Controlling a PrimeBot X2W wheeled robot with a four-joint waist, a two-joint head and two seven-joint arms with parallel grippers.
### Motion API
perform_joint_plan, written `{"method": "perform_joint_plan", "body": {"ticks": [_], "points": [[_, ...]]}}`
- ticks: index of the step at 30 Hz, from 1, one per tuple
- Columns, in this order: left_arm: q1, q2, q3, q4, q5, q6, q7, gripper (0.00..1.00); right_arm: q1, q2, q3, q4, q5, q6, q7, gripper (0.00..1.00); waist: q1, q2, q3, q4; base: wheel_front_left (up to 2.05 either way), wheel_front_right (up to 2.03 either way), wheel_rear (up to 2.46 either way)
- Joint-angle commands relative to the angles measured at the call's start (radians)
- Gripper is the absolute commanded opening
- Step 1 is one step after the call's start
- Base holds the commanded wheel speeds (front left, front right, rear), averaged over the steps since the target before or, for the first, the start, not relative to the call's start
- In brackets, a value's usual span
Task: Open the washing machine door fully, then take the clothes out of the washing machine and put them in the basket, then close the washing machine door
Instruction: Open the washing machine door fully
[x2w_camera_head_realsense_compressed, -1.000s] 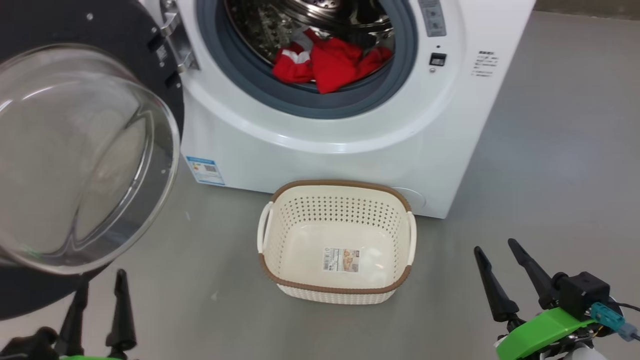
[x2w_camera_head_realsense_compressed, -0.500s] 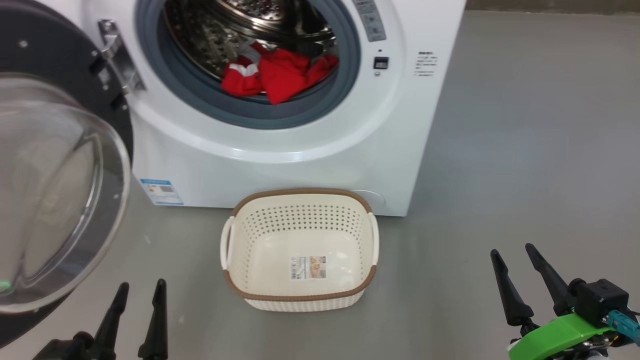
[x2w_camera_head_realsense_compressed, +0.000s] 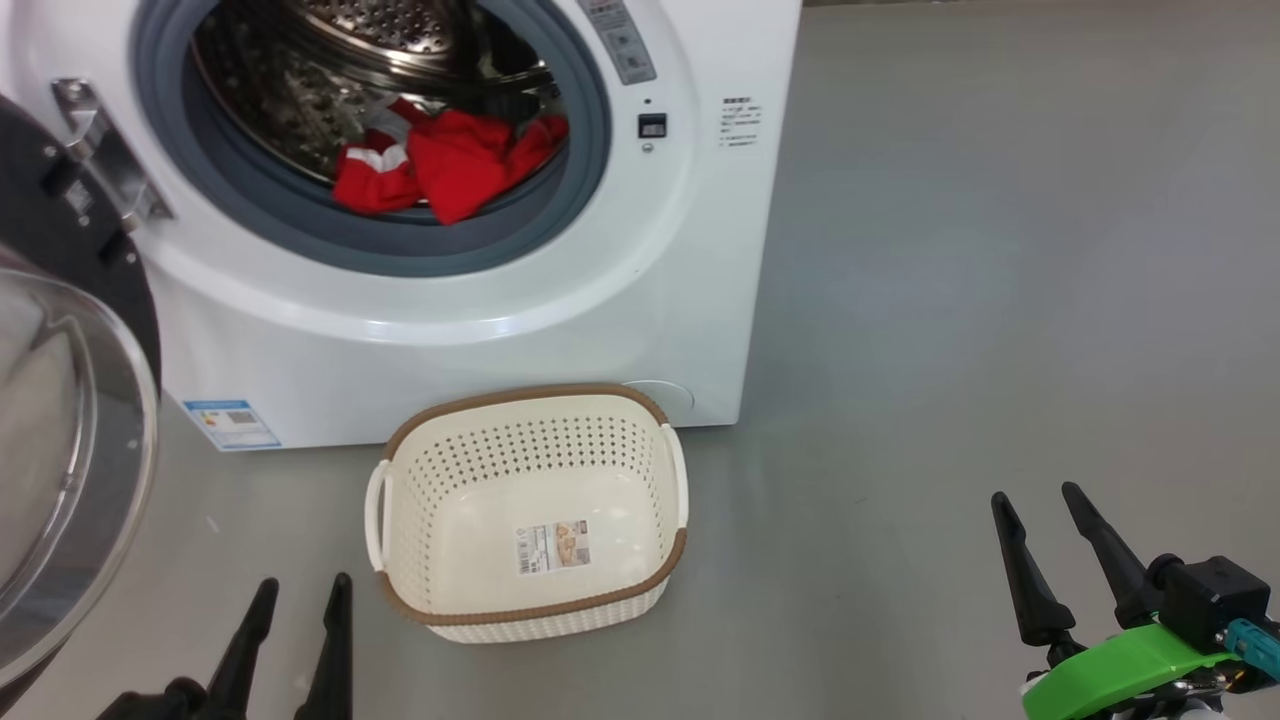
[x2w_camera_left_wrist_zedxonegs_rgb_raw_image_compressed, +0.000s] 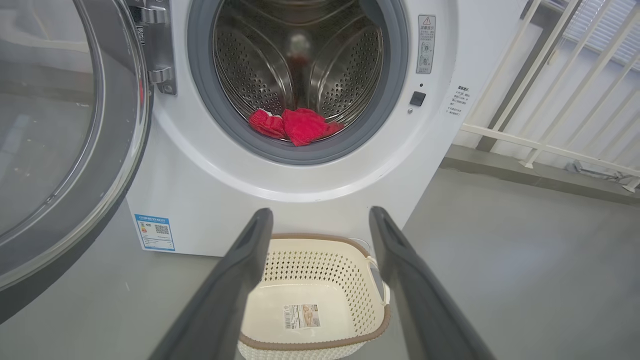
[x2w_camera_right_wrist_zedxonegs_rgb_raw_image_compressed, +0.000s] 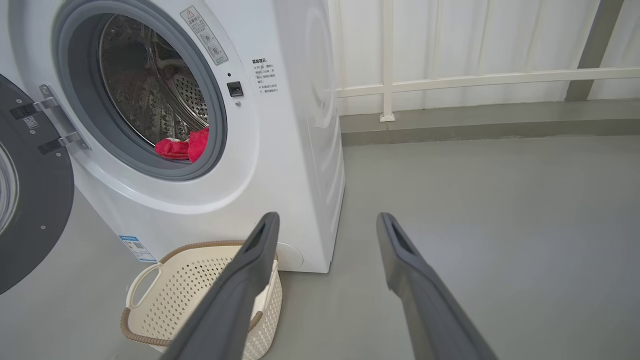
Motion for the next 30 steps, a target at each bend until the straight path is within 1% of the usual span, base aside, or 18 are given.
{"method": "perform_joint_plan", "body": {"ticks": [1, 9, 17, 30], "points": [[-0.003, 0.019, 0.029, -0.027, -0.006, -0.005, -0.005, 1.00, 0.001, -0.014, 0.014, -0.029, -0.001, 0.005, -0.006, 1.00, 0.0000, 0.0000, -0.001, -0.021, 0.00, 0.00, 0.00], [0.000, 0.019, 0.016, -0.033, -0.011, -0.005, -0.005, 1.00, 0.011, -0.010, 0.001, -0.032, -0.001, 0.005, -0.006, 1.00, 0.0000, 0.0000, -0.006, -0.046, 0.00, 0.00, 0.00], [0.006, 0.022, 0.010, -0.029, -0.004, -0.005, -0.005, 1.00, 0.017, -0.011, -0.007, -0.032, -0.002, 0.005, -0.006, 1.00, 0.0000, 0.0000, -0.015, -0.045, 0.00, 0.00, 0.00], [0.005, 0.020, 0.029, -0.040, 0.027, -0.005, -0.005, 1.00, 0.015, -0.010, -0.006, -0.036, -0.006, 0.005, -0.006, 1.00, 0.0000, 0.0000, -0.012, -0.037, 0.00, 0.00, 0.00]]}}
